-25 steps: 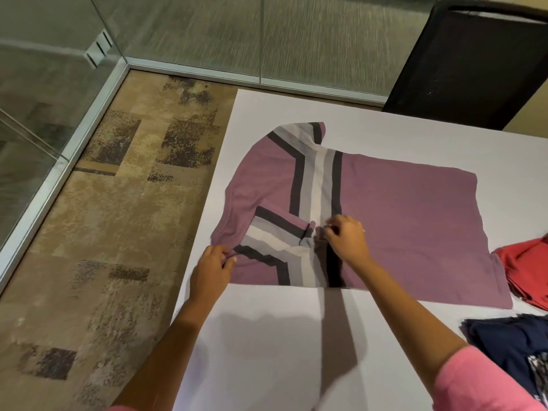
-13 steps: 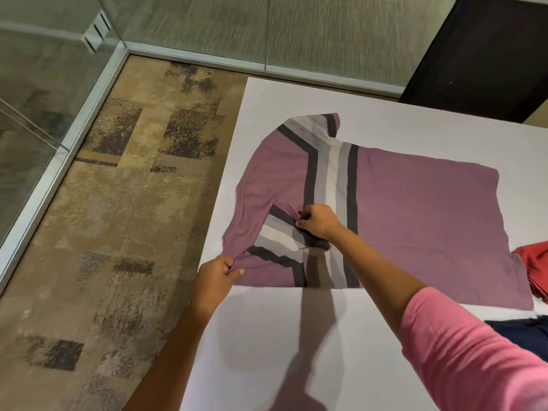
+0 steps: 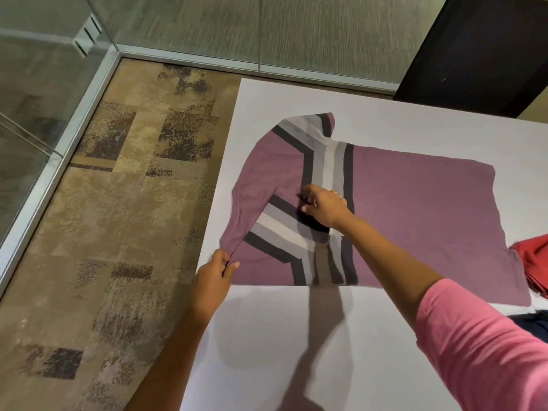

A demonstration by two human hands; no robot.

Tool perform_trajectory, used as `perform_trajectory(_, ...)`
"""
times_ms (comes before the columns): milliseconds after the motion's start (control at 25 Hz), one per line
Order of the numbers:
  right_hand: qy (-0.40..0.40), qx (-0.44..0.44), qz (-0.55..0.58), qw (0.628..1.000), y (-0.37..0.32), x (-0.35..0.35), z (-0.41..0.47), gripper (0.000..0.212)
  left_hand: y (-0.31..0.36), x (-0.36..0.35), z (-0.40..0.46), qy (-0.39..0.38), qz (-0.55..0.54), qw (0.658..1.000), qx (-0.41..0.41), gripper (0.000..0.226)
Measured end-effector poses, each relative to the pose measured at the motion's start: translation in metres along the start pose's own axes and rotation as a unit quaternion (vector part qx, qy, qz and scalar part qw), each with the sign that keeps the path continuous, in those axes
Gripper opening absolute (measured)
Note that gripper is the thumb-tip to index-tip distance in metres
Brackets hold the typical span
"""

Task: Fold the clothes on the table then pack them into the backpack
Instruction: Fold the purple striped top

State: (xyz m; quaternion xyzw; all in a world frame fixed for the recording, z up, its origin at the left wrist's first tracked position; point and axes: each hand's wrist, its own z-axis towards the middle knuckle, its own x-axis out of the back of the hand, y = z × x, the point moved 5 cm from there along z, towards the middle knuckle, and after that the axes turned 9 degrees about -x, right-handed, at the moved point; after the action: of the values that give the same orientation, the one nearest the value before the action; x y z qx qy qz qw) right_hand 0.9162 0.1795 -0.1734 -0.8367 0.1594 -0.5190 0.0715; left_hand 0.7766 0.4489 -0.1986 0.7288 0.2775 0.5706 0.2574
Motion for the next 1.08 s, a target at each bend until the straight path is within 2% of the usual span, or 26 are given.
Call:
perform_trajectory(80, -0.044, -0.032, -0.044, 0.998, 0.008, -0.014, -0.001, 0.044, -0.004, 0.000, -0.001, -0.005, 0.002, 1.000, 0.012, 0.025)
perform_trajectory(160, -0.035, -0.041, -0.054, 0.997, 0.010, -0.020, -0.003, 0.039, -0.008, 0.001, -0.001, -0.014, -0.009, 1.000, 0.020, 0.028)
perform_trajectory(240, -0.006, -0.046, -0.007, 0.999, 0.010, -0.019, -0.002, 0.028, -0.008, 0.005, -0.002, -0.009, -0.008, 1.000, -0.010, 0.027)
perform_trajectory(360, 0.059, -0.044, 0.111, 0.991, 0.010, -0.009, -0.004, 0.012, 0.006, 0.018, 0.000, 0.047, 0.026, 0.997, -0.060, 0.019)
perform_trajectory(440, 0.080, -0.054, 0.147, 0.984, 0.012, -0.006, -0.005, 0.009, 0.011, 0.019, 0.005, 0.063, 0.041, 0.995, -0.064, 0.019)
perform_trajectory(520, 0.068, -0.069, 0.132, 0.987, 0.014, -0.009, -0.007, 0.021, 0.004, 0.013, 0.010, 0.055, 0.060, 0.996, -0.037, 0.025)
perform_trajectory(600, 0.062, -0.088, 0.102, 0.989, 0.017, -0.011, -0.010, 0.044, -0.005, 0.008, 0.012, 0.053, 0.081, 0.995, -0.005, 0.029)
perform_trajectory(720, 0.106, -0.096, 0.090, 0.986, 0.030, -0.007, -0.024, 0.066, -0.007, 0.004, 0.009, 0.071, 0.097, 0.993, 0.012, 0.031)
perform_trajectory(800, 0.130, -0.083, 0.082, 0.985, 0.044, -0.010, -0.041, 0.067, -0.008, 0.002, 0.008, 0.083, 0.093, 0.992, 0.016, 0.031)
perform_trajectory(960, 0.171, -0.090, 0.073, 0.979, 0.089, -0.028, -0.093, 0.051, -0.011, 0.001, 0.009, 0.099, 0.120, 0.988, 0.005, 0.029)
perform_trajectory(1080, 0.146, -0.110, 0.054, 0.982, 0.121, -0.052, -0.128, 0.047, -0.015, 0.005, 0.006, 0.124, 0.153, 0.980, 0.016, 0.026)
